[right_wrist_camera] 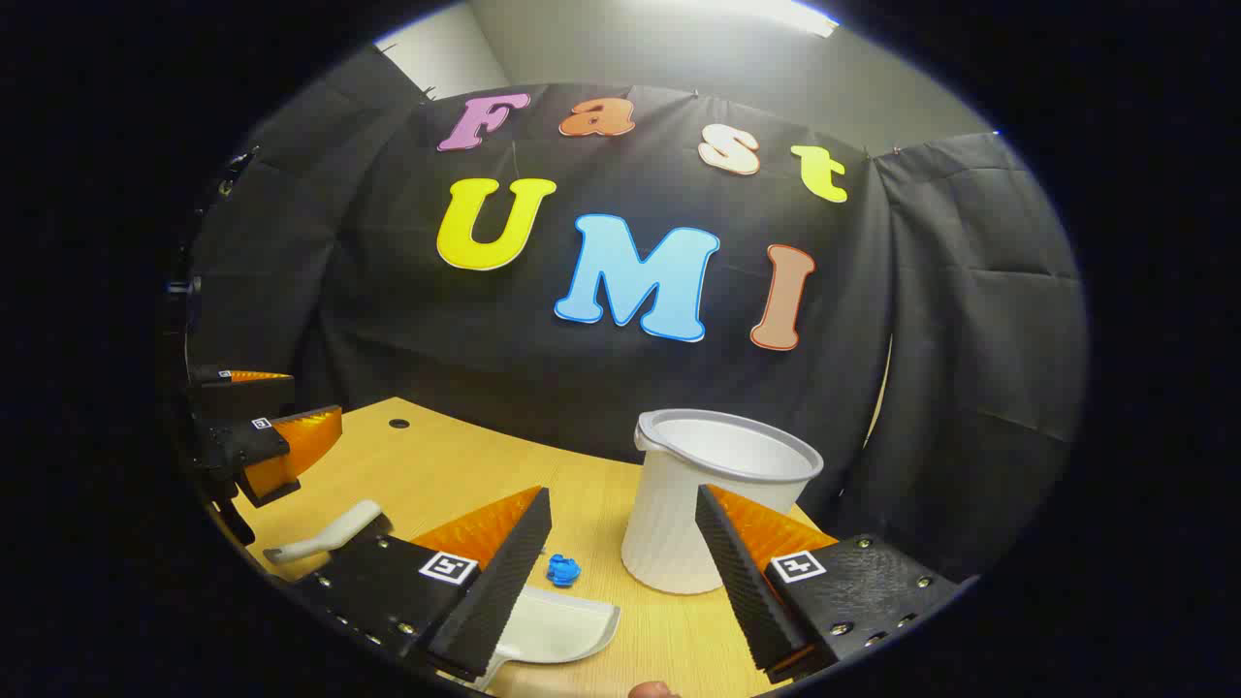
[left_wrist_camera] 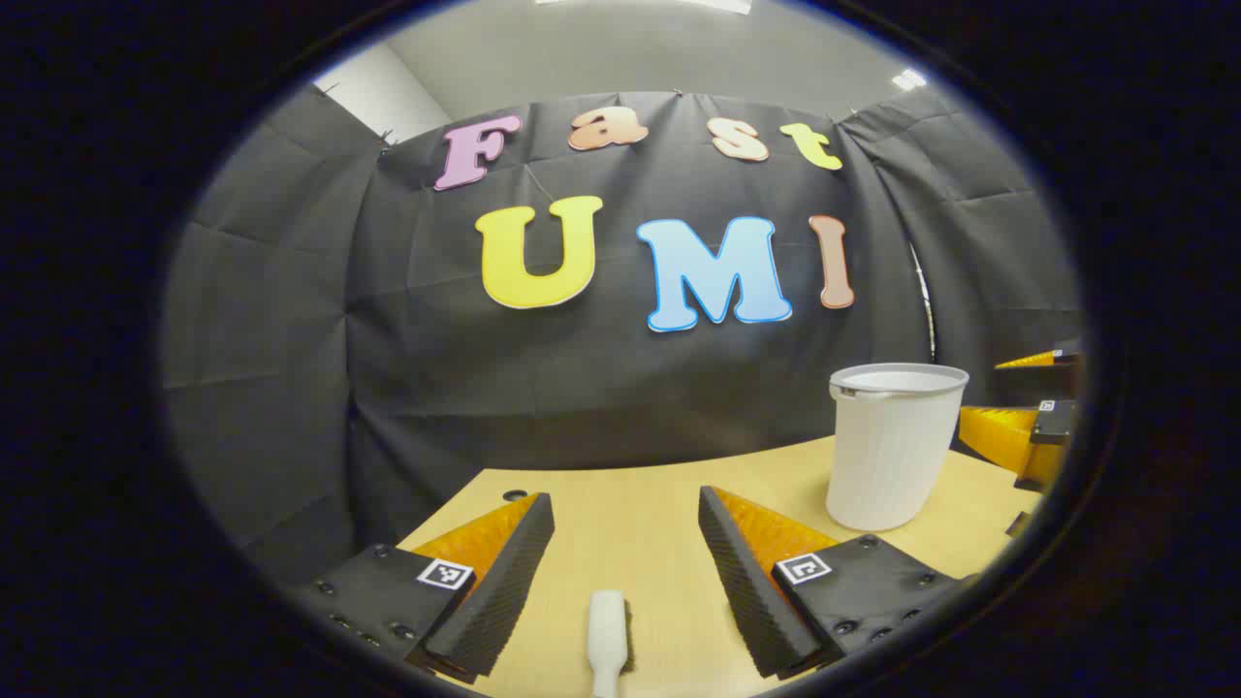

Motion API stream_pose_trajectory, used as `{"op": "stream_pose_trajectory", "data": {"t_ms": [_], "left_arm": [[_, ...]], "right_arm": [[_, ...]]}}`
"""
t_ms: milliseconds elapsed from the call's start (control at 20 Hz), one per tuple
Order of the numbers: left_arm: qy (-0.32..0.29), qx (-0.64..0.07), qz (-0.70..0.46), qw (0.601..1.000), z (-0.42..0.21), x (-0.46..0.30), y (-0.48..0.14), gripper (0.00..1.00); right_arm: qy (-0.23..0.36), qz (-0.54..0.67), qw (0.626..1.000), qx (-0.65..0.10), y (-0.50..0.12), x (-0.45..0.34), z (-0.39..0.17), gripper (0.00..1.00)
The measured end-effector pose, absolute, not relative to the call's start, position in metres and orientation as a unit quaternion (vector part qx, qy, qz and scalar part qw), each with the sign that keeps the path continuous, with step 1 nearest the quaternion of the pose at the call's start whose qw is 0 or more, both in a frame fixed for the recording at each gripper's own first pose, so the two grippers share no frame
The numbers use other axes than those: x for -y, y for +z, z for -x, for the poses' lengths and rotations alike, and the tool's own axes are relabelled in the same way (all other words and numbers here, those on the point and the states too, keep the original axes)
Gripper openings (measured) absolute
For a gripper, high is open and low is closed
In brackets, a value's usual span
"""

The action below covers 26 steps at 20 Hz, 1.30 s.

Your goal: Pick up the small broom and dustpan from the desktop, sweep the trash into the dustpan with the broom, and then empty the trash into the garbage bin.

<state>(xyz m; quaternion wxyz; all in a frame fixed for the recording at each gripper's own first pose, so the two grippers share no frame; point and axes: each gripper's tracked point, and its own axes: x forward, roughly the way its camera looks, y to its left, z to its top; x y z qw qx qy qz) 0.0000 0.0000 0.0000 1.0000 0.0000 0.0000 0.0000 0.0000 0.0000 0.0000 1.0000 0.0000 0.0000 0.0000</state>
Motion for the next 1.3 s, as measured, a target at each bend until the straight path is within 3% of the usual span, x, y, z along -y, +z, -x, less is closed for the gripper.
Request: {"op": "stream_pose_trajectory", "data": {"t_ms": [550, 900, 1100, 1300], "left_arm": [[-0.002, -0.014, -0.001, 1.0, -0.003, -0.007, -0.018, 1.0], [-0.009, -0.045, -0.008, 0.999, 0.002, -0.005, -0.042, 1.0], [-0.016, -0.091, -0.008, 0.996, 0.006, -0.009, -0.076, 0.95], [-0.024, -0.152, 0.01, 0.988, 0.01, -0.018, -0.12, 0.98]], "right_arm": [[-0.003, -0.011, 0.999, -0.032, -0.016, -0.007, 0.004, 0.94], [0.027, -0.05, 0.995, -0.082, -0.044, -0.028, 0.009, 0.94], [0.044, -0.059, 0.989, -0.126, -0.07, -0.04, 0.016, 0.94], [0.052, -0.074, 0.98, -0.177, -0.096, -0.052, 0.025, 0.94]]}}
